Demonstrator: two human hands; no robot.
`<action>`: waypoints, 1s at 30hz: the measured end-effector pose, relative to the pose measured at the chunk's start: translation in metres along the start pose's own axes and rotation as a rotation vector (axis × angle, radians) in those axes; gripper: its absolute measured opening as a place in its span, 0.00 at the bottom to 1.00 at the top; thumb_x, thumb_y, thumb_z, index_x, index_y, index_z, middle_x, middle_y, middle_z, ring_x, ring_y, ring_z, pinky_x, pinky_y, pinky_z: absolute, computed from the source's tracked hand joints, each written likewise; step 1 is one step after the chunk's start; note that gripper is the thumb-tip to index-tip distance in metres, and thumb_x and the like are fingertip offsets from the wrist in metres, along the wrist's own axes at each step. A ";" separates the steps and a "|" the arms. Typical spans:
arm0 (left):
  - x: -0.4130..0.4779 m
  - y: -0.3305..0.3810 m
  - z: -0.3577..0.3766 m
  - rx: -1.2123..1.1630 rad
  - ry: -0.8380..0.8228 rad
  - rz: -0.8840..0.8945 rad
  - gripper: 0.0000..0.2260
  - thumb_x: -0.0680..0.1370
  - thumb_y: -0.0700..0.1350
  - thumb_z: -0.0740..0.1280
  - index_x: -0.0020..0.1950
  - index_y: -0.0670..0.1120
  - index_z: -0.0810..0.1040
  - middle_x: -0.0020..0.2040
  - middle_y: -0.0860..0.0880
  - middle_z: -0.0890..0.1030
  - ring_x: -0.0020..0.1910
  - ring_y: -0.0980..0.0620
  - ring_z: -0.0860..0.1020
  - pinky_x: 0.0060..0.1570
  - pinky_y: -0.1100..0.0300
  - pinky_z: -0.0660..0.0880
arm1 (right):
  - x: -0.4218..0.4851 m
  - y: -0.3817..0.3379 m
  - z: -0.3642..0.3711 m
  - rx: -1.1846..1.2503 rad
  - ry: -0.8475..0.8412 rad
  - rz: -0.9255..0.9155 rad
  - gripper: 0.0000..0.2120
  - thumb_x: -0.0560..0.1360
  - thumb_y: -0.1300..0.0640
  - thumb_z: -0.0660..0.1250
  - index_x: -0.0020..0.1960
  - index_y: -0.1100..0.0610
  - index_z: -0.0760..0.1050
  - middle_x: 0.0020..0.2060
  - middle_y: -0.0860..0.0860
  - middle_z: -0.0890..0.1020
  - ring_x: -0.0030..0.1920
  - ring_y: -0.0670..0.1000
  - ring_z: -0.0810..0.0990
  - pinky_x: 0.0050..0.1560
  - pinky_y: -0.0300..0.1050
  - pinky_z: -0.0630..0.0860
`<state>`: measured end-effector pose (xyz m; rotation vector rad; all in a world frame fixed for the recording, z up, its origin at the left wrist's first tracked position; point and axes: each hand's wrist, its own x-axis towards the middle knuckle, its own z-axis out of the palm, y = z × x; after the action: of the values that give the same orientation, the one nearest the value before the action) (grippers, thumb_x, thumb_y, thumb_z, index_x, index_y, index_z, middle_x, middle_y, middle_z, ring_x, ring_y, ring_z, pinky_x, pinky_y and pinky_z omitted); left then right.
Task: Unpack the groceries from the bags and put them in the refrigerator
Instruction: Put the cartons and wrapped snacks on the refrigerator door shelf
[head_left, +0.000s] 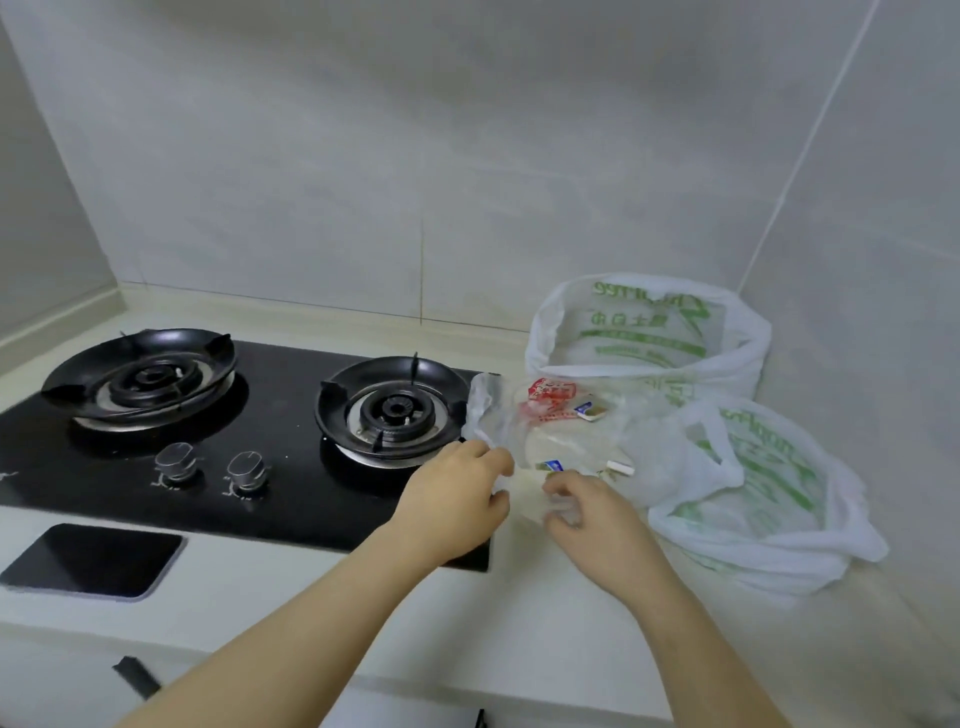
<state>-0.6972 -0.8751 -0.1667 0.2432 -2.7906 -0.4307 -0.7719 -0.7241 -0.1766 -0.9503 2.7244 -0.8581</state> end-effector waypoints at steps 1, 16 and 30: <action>0.009 -0.001 0.005 -0.050 -0.025 -0.006 0.13 0.78 0.46 0.60 0.61 0.49 0.73 0.56 0.51 0.74 0.56 0.50 0.72 0.50 0.60 0.70 | 0.006 0.006 -0.001 -0.008 0.006 0.018 0.13 0.74 0.57 0.64 0.58 0.51 0.74 0.53 0.48 0.75 0.57 0.49 0.75 0.54 0.41 0.69; 0.119 0.016 0.092 -0.198 -0.209 -0.206 0.12 0.78 0.40 0.59 0.60 0.46 0.75 0.58 0.47 0.75 0.55 0.49 0.75 0.55 0.56 0.72 | 0.109 0.115 -0.005 -0.084 -0.105 0.009 0.11 0.77 0.57 0.59 0.58 0.55 0.74 0.56 0.52 0.77 0.57 0.52 0.75 0.58 0.46 0.71; 0.134 0.003 0.132 -0.224 -0.454 -0.413 0.18 0.76 0.49 0.66 0.66 0.51 0.69 0.64 0.49 0.69 0.62 0.49 0.70 0.61 0.57 0.69 | 0.139 0.154 0.017 -0.203 -0.357 -0.082 0.29 0.69 0.42 0.67 0.68 0.45 0.65 0.64 0.45 0.72 0.67 0.51 0.63 0.65 0.43 0.61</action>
<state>-0.8663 -0.8656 -0.2492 0.7604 -3.0820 -1.0001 -0.9586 -0.7178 -0.2683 -1.1355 2.5071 -0.3792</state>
